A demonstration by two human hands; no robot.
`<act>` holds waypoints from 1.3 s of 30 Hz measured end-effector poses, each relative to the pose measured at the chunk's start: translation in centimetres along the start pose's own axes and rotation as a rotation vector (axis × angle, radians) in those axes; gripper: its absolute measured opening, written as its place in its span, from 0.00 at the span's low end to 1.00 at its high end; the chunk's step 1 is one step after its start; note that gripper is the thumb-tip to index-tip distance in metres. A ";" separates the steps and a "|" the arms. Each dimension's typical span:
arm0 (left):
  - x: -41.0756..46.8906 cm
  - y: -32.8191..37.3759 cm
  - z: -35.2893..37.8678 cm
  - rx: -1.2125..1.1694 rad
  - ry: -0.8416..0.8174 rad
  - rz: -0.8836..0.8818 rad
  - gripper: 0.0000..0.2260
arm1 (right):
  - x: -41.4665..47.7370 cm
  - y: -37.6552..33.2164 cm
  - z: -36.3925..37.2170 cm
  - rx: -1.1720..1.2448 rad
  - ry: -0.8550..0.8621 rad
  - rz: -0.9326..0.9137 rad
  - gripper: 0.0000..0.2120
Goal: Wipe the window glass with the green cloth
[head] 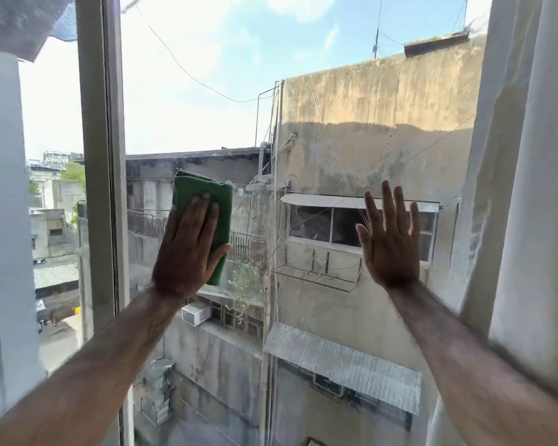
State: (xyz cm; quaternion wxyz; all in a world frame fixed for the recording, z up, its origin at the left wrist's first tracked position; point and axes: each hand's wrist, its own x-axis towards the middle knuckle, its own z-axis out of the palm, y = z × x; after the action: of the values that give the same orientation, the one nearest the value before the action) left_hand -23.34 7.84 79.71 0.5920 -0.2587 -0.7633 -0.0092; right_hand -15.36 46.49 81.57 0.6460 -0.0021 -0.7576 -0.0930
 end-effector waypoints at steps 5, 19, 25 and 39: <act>10.8 3.0 -0.7 -0.078 0.135 -0.289 0.32 | 0.2 0.5 0.9 -0.010 0.063 -0.012 0.29; -5.8 10.1 5.2 0.047 -0.017 0.057 0.34 | 0.0 0.4 0.6 0.056 0.110 -0.029 0.26; 2.0 1.4 1.3 0.068 0.053 -0.486 0.31 | -0.2 0.2 0.9 0.041 0.108 -0.018 0.27; 7.4 22.3 5.4 -0.068 0.134 0.002 0.32 | 0.0 1.0 1.0 0.090 0.123 -0.025 0.25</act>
State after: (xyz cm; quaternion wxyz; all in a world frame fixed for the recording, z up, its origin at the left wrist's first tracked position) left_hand -20.31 31.73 78.28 0.6324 -0.2784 -0.7210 -0.0519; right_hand -16.25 47.62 81.52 0.6897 0.0424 -0.7198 -0.0668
